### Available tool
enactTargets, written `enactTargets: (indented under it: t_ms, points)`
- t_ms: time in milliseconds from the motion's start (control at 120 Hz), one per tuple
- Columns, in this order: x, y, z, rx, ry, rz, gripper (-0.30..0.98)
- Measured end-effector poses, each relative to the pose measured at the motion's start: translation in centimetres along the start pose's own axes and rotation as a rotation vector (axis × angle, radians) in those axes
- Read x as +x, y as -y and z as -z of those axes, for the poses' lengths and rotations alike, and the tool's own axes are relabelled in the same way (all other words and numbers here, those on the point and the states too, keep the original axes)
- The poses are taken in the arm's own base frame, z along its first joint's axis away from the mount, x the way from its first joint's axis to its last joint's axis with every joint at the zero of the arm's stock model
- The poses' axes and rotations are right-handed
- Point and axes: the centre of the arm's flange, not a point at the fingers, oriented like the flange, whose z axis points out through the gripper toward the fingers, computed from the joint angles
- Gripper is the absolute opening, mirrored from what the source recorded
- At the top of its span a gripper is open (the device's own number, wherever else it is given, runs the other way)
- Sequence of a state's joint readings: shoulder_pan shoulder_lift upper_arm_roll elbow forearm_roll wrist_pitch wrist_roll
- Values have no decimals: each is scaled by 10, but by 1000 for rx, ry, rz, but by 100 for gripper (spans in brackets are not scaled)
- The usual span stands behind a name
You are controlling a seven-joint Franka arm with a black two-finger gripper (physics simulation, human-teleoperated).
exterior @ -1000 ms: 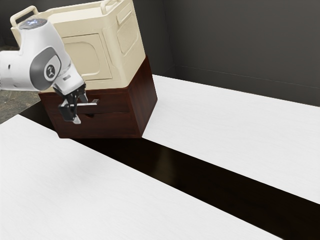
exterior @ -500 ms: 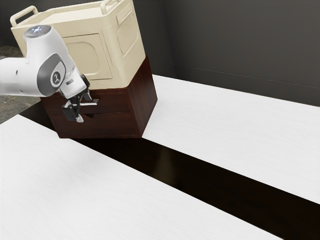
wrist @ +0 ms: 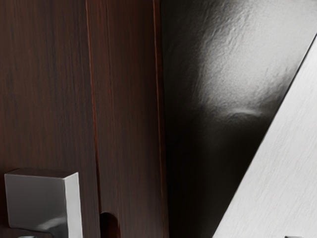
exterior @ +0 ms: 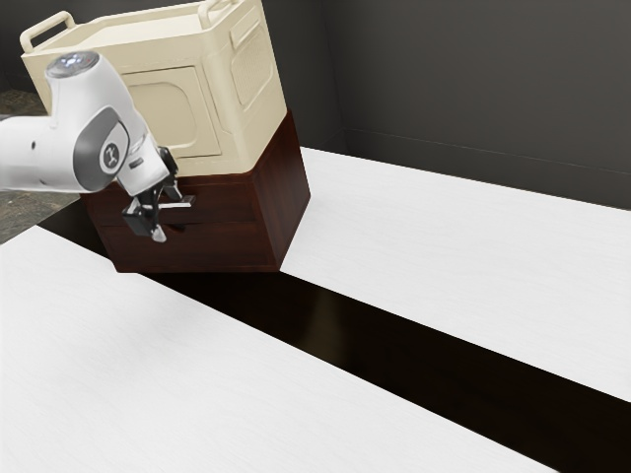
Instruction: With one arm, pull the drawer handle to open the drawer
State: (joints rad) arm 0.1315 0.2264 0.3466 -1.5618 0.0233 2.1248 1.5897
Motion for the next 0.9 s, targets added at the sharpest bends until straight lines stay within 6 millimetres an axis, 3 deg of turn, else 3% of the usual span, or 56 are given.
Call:
enactTargets:
  t_ms: [58,117,283,675,900]
  points:
    - [-1,0,-1,0,0,1,60]
    - [-4,-1,-2,-3,1,4,49]
    - [-6,-1,-3,-4,2,4,40]
    - [-18,-3,-4,-13,13,28,37]
    - [-15,-6,-1,-23,6,37,30]
